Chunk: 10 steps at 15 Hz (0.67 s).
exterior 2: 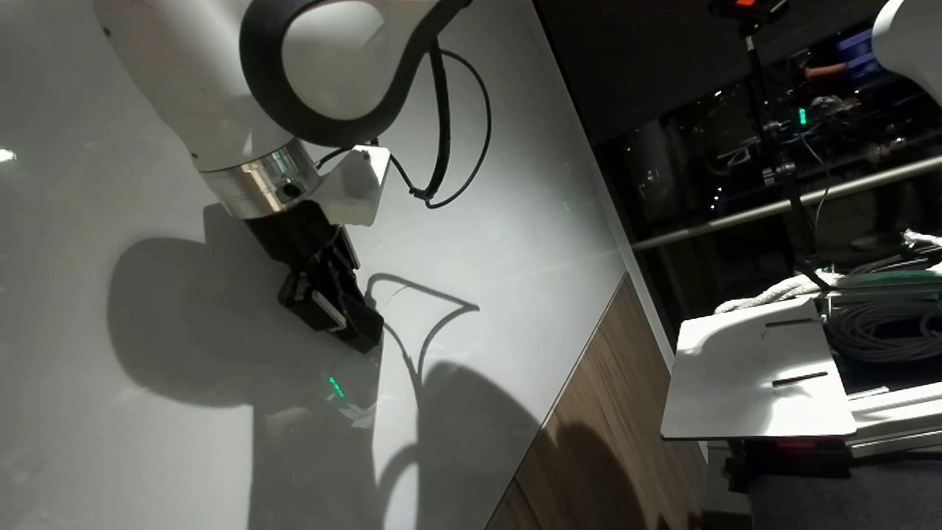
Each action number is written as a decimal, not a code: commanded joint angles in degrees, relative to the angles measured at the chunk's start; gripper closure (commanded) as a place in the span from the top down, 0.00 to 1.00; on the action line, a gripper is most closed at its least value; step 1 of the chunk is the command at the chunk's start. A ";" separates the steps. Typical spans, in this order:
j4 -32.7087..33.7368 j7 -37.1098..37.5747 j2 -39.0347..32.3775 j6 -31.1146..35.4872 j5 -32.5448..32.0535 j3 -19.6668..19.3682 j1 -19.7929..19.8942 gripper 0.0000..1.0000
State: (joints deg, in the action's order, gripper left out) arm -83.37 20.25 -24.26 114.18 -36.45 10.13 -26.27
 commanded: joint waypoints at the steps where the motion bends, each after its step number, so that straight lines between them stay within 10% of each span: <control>1: -7.53 -1.56 6.24 4.63 -0.86 -2.71 4.89 0.30; 10: -23.15 1.30 14.67 11.00 0.77 -3.12 12.15 0.30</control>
State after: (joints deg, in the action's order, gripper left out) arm -101.80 20.34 -11.05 119.85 -36.49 6.82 -15.26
